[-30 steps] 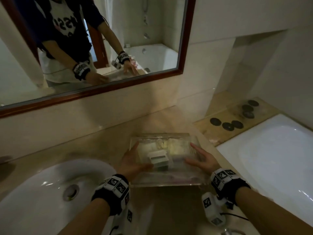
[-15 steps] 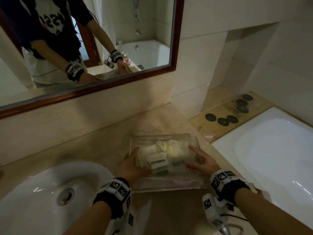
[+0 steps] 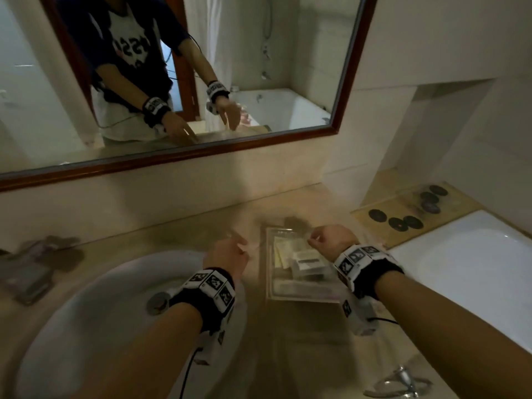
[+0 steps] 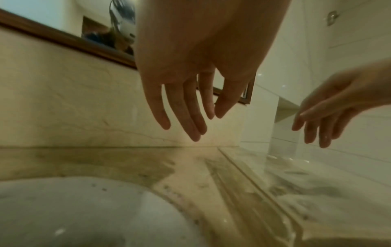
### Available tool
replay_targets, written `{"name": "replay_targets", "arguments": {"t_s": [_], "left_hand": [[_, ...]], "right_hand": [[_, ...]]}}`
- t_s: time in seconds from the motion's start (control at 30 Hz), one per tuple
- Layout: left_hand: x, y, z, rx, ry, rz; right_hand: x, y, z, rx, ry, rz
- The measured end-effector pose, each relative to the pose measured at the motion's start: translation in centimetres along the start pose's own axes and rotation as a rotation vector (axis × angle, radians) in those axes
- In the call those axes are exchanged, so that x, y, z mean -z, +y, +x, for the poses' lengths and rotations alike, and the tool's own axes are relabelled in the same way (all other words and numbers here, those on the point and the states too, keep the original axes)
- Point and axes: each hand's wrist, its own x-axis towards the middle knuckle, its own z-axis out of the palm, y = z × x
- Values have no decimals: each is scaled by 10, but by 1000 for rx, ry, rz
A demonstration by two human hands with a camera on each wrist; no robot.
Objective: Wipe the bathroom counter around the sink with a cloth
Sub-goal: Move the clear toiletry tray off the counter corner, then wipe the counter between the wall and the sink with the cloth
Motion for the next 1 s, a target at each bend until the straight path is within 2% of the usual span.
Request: {"name": "replay_targets", "arguments": {"t_s": [0.17,0.27,0.4,0.57,0.67,0.8,1.0], "left_hand": [[68,-80,-63,14,41,-31],[109,-138,-113,49,68,-46],[159,-227,-164,143,135,-66],[211,-313,-195,285,208,-7],[231,-356,-198,386,246,43],[250,-407,-207,569,234,129],[296,-501,-246,803,402,120]], "right_hand": [[-16,-127,-52,204,-45,-125],[-43,-202,-82,290,-144,-131],[-75,-307,-119,459,-222,-218],[-118,-413,-144,684,-218,-340],[-139,-464,-139,763,-243,-420],[-160,-508,-126,832,-401,-495],[-206,-544,-87,931,-428,-459]]}}
